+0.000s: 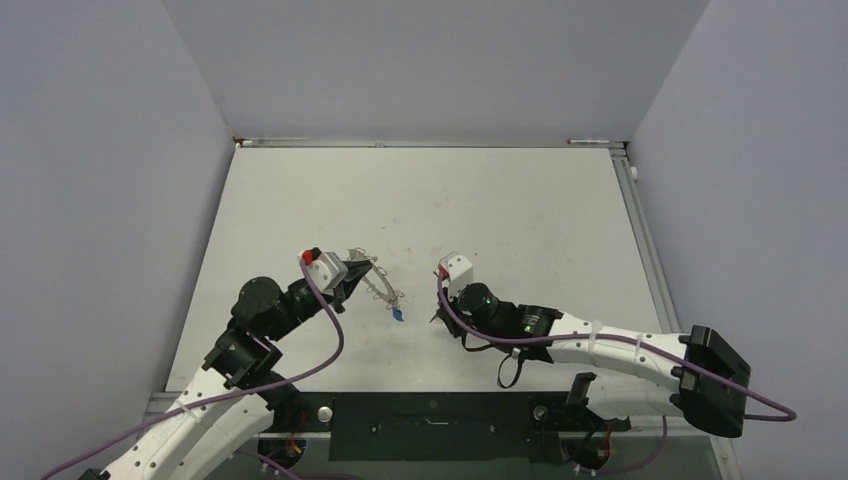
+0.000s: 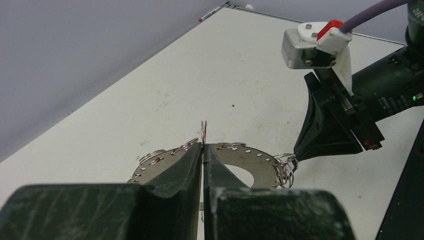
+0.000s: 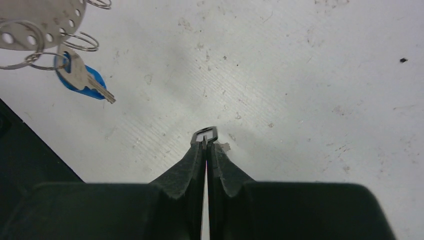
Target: Put the keys on the keyring
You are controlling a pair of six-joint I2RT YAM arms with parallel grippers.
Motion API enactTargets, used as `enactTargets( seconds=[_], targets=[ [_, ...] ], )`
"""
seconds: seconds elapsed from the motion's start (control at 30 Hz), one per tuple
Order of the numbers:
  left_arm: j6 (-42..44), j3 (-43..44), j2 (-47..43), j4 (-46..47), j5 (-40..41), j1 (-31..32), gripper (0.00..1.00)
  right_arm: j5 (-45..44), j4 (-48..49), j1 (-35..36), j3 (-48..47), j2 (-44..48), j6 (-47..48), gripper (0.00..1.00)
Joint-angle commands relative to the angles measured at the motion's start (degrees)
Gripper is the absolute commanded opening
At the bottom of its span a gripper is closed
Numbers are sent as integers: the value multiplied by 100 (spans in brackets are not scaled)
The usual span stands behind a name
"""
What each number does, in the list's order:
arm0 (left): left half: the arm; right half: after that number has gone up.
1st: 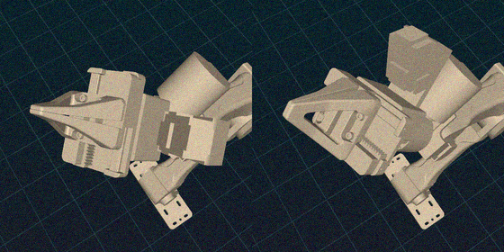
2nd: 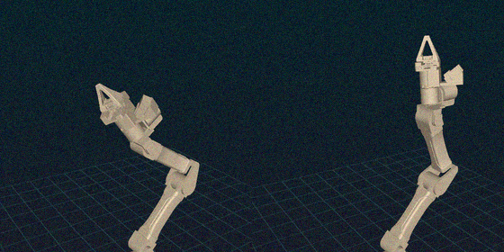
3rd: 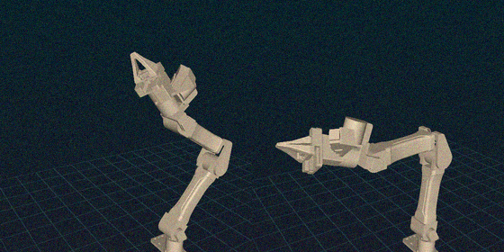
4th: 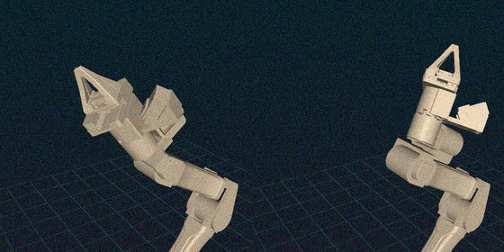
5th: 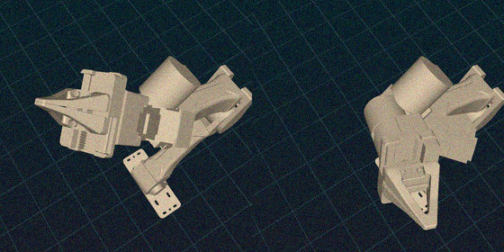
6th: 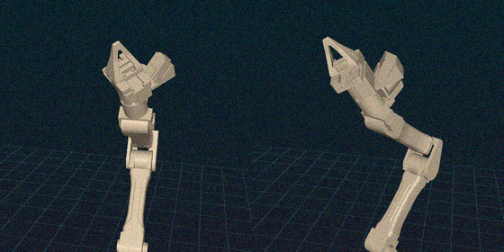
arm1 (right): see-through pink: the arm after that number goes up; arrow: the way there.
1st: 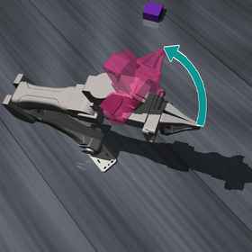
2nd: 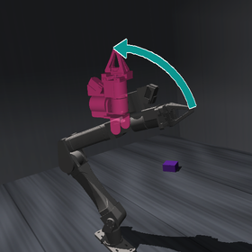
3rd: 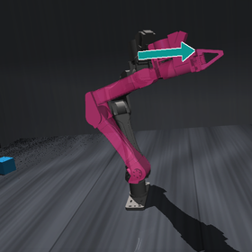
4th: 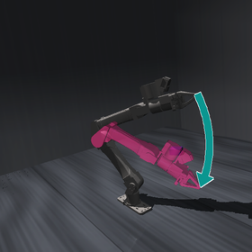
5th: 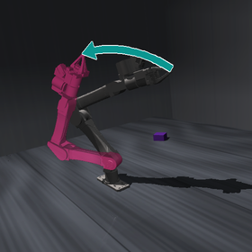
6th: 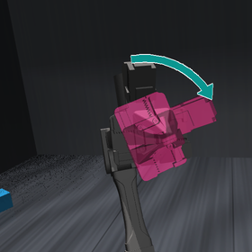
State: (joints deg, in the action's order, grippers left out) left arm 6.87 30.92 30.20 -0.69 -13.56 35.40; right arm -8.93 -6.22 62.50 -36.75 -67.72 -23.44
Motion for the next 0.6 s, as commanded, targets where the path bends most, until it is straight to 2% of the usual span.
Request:
enactTargets(
  seconds=[0.0,0.57],
  targets=[
    [86,335,-14,251,-70,-50,0,74,177,103,-223,504,875,5],
    [1,327,146,412,-888,-42,0,-12,-135,245,-905,1244,2177,5]
  ],
)
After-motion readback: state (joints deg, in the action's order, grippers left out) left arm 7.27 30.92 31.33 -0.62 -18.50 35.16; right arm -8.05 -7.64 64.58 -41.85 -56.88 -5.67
